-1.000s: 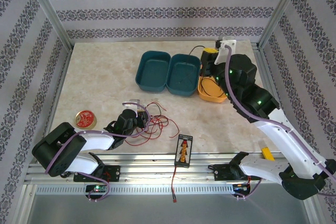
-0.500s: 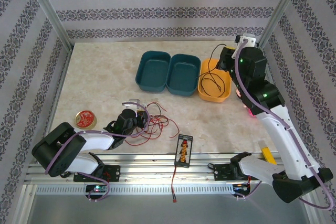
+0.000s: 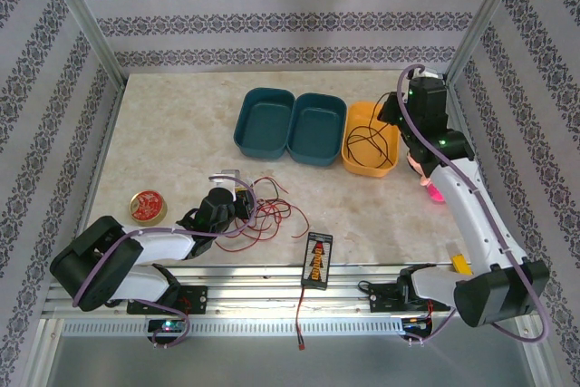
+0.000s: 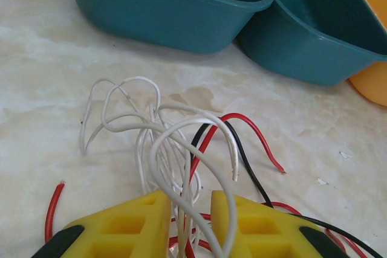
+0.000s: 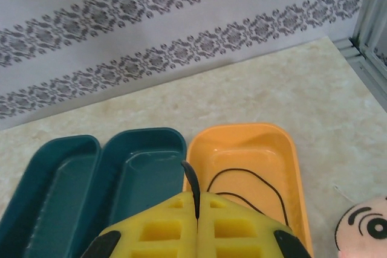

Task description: Untangle the cables

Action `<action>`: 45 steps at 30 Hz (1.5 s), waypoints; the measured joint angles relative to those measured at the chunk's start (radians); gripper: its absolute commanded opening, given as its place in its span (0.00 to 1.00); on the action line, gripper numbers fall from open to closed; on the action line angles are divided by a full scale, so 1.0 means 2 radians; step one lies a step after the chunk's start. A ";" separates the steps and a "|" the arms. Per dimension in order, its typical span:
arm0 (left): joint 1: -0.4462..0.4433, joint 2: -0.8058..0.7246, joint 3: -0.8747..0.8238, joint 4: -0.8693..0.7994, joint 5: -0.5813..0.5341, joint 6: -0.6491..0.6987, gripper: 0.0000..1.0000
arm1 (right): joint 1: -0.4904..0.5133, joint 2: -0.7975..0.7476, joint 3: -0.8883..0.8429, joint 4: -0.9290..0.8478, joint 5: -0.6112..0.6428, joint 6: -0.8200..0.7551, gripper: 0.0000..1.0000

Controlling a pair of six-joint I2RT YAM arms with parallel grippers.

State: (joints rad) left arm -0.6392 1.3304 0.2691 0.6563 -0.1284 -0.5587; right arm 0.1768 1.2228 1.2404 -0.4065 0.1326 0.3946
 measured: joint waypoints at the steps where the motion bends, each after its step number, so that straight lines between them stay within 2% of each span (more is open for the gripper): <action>1: 0.000 -0.001 0.000 0.000 0.000 0.000 0.24 | -0.002 0.003 -0.003 0.001 -0.001 0.000 0.00; 15: 0.000 -0.005 0.000 -0.003 0.000 0.000 0.24 | -0.009 0.071 -0.010 0.030 -0.029 0.005 0.00; 26: 0.000 -0.005 0.000 -0.003 0.000 0.000 0.24 | -0.013 0.130 0.022 0.038 -0.062 0.012 0.00; 37: 0.000 -0.005 0.000 -0.003 0.000 0.000 0.24 | -0.047 0.211 0.034 0.039 -0.057 -0.008 0.00; 45: 0.000 -0.005 0.000 -0.004 0.000 0.000 0.24 | -0.048 0.262 0.060 0.018 -0.007 -0.045 0.00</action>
State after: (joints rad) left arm -0.6392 1.3197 0.2687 0.6491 -0.1284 -0.5591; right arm 0.0811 1.7458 1.3594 -0.3714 0.1188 0.3038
